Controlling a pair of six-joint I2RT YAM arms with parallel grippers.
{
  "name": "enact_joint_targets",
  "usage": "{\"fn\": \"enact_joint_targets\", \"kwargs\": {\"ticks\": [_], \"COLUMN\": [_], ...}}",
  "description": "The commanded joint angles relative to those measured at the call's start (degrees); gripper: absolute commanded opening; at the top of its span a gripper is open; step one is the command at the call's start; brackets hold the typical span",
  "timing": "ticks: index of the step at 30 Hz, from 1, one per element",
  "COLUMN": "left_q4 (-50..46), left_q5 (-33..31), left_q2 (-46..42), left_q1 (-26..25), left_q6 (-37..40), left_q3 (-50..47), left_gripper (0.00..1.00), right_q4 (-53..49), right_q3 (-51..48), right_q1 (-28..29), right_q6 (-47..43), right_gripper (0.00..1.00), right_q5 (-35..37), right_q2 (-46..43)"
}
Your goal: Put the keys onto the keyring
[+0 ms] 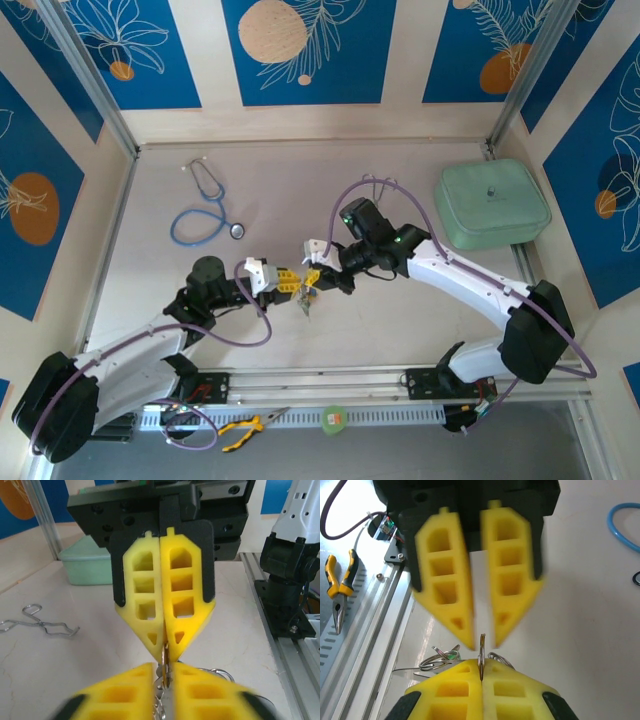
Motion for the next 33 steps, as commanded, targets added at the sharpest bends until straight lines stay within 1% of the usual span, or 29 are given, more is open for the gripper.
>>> {"fn": "enact_joint_targets", "kwargs": {"ticks": [1, 4, 7, 11, 13, 14, 16, 17, 18, 19, 21, 23, 31, 33], "left_q4": [-5.40, -9.77, -12.29, -13.02, -12.91, -12.64, -11.29, -10.30, -8.77, -7.25, -4.48, -2.93, -1.84, -1.73], "left_q5": [-1.08, -1.11, -0.95, -0.41, 0.08, 0.24, 0.45, 0.56, 0.73, 0.98, 1.41, 1.91, 2.41, 2.50], "left_q2": [-0.94, -0.91, -0.71, -0.43, -0.47, -0.58, -0.89, -1.09, -1.28, -1.38, -1.35, -1.05, -0.74, -0.65], "left_q1": [-0.31, -0.32, -0.34, -0.29, -0.33, -0.29, -0.32, -0.38, -0.32, -0.34, -0.28, -0.36, -0.34, -0.31], "left_q6": [1.96, 4.54, 6.54, 7.32, 7.40, 7.24, 6.59, 6.16, 5.52, 4.92, 4.03, 3.49, 2.75, 2.66], "left_q3": [2.78, 4.47, 5.81, 6.59, 6.60, 6.44, 5.68, 5.24, 4.55, 3.93, 2.76, 2.22, 1.78, 1.77], "left_gripper": [0.27, 0.26, 0.20, 0.08, 0.00, 0.00, 0.00, 0.00, 0.00, 0.00, 0.00, 0.00, 0.00, 0.00], "right_q4": [-5.20, -8.92, -11.87, -15.64, -15.53, -14.61, -10.56, -8.47, -5.78, -3.61, -1.32, -1.17, -0.08, -0.59], "right_q3": [4.18, 6.63, 8.80, 12.10, 12.88, 12.68, 10.62, 9.16, 6.89, 4.75, 1.61, 0.35, -0.58, -0.16], "right_q1": [1.68, 2.92, 4.65, 6.98, 6.77, 6.28, 3.51, 1.99, 0.15, -1.45, -2.94, -2.98, -1.97, -1.68], "right_q6": [-3.51, -5.85, -8.40, -10.77, -9.99, -8.96, -5.20, -3.39, -1.37, 0.18, 1.48, 1.61, 2.76, 2.50], "right_gripper": [0.00, 0.00, 0.00, 0.00, 0.00, 0.01, 0.17, 0.23, 0.29, 0.31, 0.31, 0.32, 0.31, 0.29], "right_q5": [2.31, 5.40, 8.35, 11.99, 10.82, 9.81, 5.10, 2.75, 0.17, -2.08, -4.30, -4.67, -4.09, -3.81], "right_q2": [0.81, 1.78, 3.03, 5.47, 5.69, 5.28, 2.92, 1.47, -0.24, -1.89, -3.82, -4.39, -2.56, -1.69]}}
